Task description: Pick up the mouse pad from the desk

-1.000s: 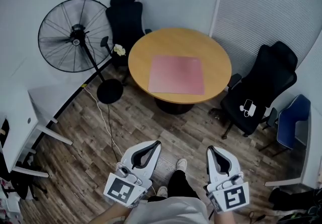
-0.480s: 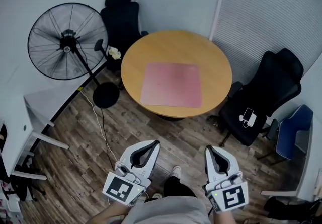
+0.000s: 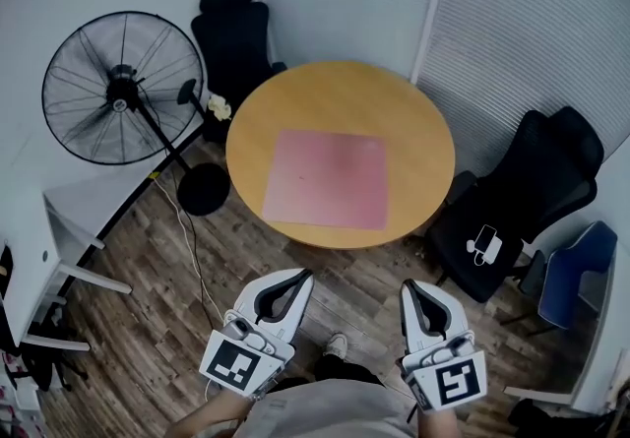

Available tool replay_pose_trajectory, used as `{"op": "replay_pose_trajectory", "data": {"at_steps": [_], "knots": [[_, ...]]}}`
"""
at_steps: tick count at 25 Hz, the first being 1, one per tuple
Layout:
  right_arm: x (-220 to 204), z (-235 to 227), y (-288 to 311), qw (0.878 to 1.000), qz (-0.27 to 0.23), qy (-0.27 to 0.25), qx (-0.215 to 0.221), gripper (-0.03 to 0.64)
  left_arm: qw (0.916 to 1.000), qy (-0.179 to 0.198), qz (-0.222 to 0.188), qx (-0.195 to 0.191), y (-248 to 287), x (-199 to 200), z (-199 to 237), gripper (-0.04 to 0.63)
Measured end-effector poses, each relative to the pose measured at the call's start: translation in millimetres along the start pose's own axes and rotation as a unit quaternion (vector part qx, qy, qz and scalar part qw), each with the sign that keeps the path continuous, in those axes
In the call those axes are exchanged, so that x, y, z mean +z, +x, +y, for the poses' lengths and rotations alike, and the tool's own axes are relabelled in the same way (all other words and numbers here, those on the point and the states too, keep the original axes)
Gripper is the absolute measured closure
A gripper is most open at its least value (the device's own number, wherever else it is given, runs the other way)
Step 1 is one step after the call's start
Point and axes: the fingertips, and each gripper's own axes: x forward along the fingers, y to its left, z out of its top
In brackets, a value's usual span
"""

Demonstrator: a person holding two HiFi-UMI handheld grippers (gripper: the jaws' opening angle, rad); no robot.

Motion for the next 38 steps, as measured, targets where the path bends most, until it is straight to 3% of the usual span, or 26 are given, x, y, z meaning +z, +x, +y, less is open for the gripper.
{"op": "replay_pose_trajectory", "data": {"at_steps": [19, 38], "knots": [[-26.6, -60.2, 71.4, 0.999, 0.037, 0.005, 0.011, 0.612, 0.9996, -0.009, 0.008, 0.025, 73.4, -18.2, 54.5, 0.589], [-26.4, -109.7, 260.6, 0.998, 0.059, 0.0, 0.001, 0.612, 0.9993, -0.029, 0.022, 0.007, 184.4, -38.8, 218.1, 0.589]]}}
